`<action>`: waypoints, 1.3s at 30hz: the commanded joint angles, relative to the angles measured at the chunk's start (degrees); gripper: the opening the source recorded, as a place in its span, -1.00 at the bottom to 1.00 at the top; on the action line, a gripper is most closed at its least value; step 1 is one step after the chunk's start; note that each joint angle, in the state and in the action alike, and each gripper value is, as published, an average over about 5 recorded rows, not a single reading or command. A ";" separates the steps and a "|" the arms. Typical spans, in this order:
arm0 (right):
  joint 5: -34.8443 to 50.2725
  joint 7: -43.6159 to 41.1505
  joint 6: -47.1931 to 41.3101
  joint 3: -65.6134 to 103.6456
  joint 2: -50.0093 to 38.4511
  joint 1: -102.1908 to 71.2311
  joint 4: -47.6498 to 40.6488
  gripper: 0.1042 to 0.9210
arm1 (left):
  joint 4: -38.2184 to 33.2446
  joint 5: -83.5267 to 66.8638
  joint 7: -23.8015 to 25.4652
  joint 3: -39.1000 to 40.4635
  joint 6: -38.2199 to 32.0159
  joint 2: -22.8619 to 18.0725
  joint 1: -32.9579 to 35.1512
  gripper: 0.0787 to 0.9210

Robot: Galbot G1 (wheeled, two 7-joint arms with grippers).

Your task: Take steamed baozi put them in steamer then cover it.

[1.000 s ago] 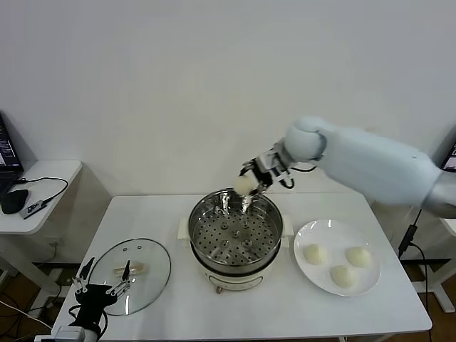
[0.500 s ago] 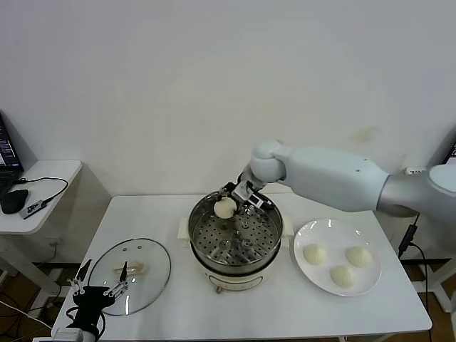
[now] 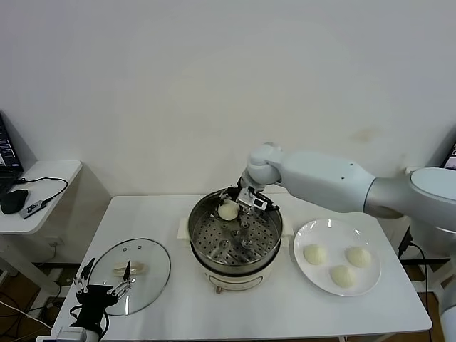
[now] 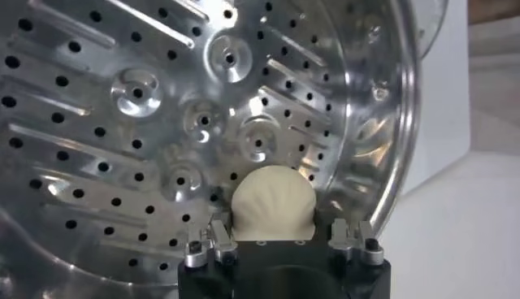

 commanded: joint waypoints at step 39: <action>18.97 -8.14 -44.22 17.78 -51.09 -9.17 34.97 0.76 | -1.44 -3.30 -0.73 -0.11 0.36 3.58 -0.19 0.77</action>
